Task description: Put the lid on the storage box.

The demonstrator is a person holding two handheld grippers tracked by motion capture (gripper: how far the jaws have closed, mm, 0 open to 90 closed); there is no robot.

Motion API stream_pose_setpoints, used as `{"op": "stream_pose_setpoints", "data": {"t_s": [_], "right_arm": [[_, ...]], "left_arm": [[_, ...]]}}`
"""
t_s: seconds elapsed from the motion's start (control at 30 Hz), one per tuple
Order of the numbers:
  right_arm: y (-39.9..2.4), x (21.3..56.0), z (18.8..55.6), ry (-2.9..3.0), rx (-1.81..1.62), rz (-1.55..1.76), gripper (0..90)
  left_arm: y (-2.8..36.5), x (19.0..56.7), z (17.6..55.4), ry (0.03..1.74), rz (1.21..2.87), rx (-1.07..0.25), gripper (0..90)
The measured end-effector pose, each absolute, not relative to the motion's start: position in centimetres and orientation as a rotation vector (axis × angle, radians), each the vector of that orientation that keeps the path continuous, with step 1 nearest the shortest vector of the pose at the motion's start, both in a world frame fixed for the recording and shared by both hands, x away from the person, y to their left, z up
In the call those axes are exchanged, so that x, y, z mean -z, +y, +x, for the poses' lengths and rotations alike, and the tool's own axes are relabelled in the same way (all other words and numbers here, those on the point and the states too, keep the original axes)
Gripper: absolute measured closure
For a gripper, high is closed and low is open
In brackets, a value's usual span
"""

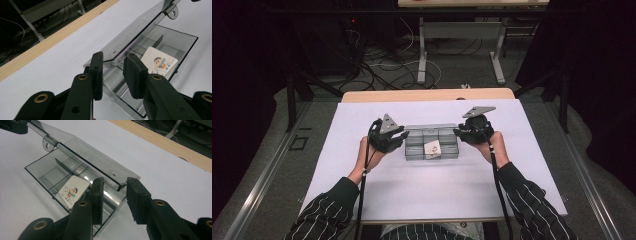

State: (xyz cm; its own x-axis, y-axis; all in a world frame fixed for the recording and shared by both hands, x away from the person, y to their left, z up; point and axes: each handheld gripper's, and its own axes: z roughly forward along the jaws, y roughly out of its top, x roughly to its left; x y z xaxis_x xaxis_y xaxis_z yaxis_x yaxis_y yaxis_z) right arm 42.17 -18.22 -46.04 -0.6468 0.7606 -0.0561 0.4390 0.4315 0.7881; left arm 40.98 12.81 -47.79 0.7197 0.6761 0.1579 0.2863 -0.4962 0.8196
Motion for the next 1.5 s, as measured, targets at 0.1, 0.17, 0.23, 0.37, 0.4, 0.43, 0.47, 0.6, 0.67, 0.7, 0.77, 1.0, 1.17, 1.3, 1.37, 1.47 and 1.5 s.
{"op": "stream_pose_setpoints", "data": {"t_s": [0.1,0.17,0.23,0.37,0.4,0.43,0.47,0.6,0.67,0.7,0.77,1.0,1.17,1.3,1.37,1.47,1.5], "right_arm": [[-18.2,46.3,41.9,2.283,-1.08,1.026,67.4],[-18.2,46.4,41.8,2.282,-1.079,1.025,67.1],[-18.2,46.5,41.7,2.281,-1.075,1.022,66.9],[-18.1,46.7,41.4,2.292,-1.063,1.027,66.5],[-18.1,46.8,41.4,2.288,-1.063,1.021,66.5],[-18.1,46.8,41.3,2.29,-1.059,1.02,66.5],[-18.1,46.9,41.2,2.297,-1.054,1.026,66.5],[-18.1,47.1,41.0,2.309,-1.04,1.022,66.4],[-18.1,47.3,40.8,2.312,-1.036,1.016,66.3],[-18.1,47.4,40.8,2.311,-1.029,1.014,66.3],[-18.1,47.6,40.7,2.317,-1.027,1.014,66.2],[-18.1,48.0,40.4,2.35,-0.994,1.019,66.0],[-18.1,48.5,40.2,2.354,-0.988,1.018,65.9],[-18.1,48.7,40.2,2.367,-0.973,1.021,65.8],[-18.1,48.8,40.1,2.365,-0.976,1.025,65.9],[-18.2,48.9,40.1,2.395,-0.948,1.029,66.0],[-18.2,49.0,40.1,2.398,-0.95,1.029,66.0]], "left_arm": [[12.8,48.0,40.8,0.722,2.102,-0.597,70.0],[12.9,48.0,40.7,0.712,2.111,-0.605,70.1],[12.9,48.1,40.6,0.717,2.114,-0.596,70.0],[12.7,48.5,40.3,0.718,2.113,-0.605,69.5],[12.8,48.5,40.3,0.712,2.12,-0.61,69.4],[12.7,48.6,40.2,0.718,2.119,-0.603,69.3],[12.7,48.7,40.2,0.711,2.122,-0.607,69.1],[12.7,49.0,40.0,0.708,2.136,-0.597,68.6],[12.7,49.0,39.9,0.704,2.152,-0.598,68.4],[12.7,49.1,39.9,0.7,2.155,-0.596,68.3],[12.6,49.2,39.8,0.702,2.163,-0.594,68.1],[12.6,49.5,39.6,0.699,2.2,-0.57,66.9],[12.5,49.8,39.6,0.699,2.217,-0.559,65.7],[12.6,49.8,39.7,0.692,2.24,-0.546,64.8],[12.5,50.0,39.6,0.699,2.237,-0.536,64.6],[12.5,50.0,39.7,0.695,2.257,-0.527,64.1],[12.5,50.1,39.6,0.699,2.258,-0.52,63.8]]}}
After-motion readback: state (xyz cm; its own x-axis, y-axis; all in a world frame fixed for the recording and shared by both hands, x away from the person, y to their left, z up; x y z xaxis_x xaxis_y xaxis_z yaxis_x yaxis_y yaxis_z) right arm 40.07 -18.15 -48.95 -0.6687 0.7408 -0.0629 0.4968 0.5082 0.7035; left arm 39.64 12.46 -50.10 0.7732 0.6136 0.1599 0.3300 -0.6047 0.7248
